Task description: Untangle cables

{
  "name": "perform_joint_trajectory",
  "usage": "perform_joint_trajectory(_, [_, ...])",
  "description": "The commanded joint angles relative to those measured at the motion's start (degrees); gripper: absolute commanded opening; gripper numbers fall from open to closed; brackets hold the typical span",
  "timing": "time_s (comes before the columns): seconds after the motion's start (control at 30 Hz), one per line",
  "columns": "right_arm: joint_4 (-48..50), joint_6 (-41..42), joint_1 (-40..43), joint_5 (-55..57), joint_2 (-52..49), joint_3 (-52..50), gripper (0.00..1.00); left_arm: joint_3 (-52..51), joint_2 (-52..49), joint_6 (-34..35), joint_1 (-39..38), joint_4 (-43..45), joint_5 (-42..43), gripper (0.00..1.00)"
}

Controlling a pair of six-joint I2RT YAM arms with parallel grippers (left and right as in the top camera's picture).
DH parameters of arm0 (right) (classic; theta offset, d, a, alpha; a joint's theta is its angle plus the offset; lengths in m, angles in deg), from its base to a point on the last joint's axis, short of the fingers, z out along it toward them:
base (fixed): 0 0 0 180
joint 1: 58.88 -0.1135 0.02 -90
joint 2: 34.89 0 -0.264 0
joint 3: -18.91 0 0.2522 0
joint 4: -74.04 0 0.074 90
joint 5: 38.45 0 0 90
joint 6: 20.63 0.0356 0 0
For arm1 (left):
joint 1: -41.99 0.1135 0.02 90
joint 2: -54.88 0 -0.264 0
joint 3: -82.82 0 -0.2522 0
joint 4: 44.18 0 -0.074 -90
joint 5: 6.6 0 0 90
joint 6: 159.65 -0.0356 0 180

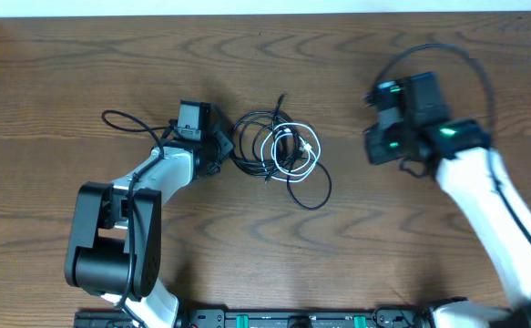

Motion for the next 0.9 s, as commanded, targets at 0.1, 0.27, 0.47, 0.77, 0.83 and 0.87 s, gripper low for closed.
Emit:
perform_joint_trajectory(0.1, [2.9,4.9,17.0,-2.6,15.9,0.5,0.01,-0.5,0.2,-0.1,0.2,-1.4,-8.1,0.08])
perform_joint_trajectory(0.27, [2.2,6.2,20.9,-17.7,18.2,0.5,0.24,-0.5,0.2,-0.1,0.1,-1.0,7.0,0.07])
perform_joint_trajectory(0.47, [2.1,8.2,14.8,-21.6,13.2,-0.4,0.51,-0.5,0.2,-0.1,0.1,1.9,22.5,0.08])
perform_joint_trajectory(0.77, [2.1,13.5,2.9,-24.3,-0.4,-0.4,0.59,-0.5,0.2,8.7,-0.1,2.7,26.6,0.08])
perform_joint_trajectory(0.83, [2.1,13.6,0.4,-24.4,-3.2,-0.4,0.59,-0.5,0.2,9.6,-0.1,2.7,26.6,0.08])
perform_joint_trajectory(0.87, [2.2,13.6,-1.0,-24.4,-5.0,-0.4,0.57,-0.5,0.2,9.5,-0.1,2.7,26.6,0.08])
